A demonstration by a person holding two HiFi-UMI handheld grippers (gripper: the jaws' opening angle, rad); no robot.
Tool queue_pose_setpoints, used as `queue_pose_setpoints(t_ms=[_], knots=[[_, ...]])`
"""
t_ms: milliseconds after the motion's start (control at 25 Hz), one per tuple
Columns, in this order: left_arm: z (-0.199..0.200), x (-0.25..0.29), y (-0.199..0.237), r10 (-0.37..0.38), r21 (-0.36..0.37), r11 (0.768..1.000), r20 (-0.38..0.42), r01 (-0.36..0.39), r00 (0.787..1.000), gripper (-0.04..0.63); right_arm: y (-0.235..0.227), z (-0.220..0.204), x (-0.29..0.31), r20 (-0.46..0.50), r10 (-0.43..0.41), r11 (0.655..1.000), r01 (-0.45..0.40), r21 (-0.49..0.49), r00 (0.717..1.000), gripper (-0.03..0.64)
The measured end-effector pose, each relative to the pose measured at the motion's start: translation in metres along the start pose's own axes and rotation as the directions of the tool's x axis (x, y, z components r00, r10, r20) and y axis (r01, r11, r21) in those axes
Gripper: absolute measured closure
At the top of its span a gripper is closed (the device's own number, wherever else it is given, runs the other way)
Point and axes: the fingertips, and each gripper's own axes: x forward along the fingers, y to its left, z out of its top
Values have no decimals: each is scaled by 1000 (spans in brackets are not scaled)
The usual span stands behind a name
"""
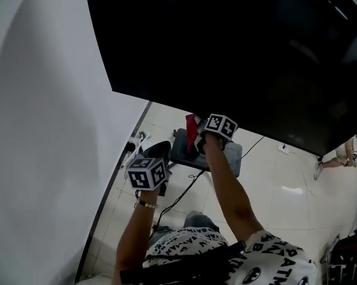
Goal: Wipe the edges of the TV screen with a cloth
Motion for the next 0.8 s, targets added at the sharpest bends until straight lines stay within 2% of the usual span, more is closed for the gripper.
queue_pose_setpoints(t_ms=[280,480,800], knots=[[12,-20,61,49,-48,998,37,-48,998,595,63,-22,57,-26,73,996,-72,47,997,552],[28,-21,91,93,-46,995,44,-91,995,595,98,-32,92,-18,112,991,-110,73,994,552],[61,-42,154,204,-60,978,102,-198,974,595,161,-57,148,-43,196,979,-193,67,980,552]])
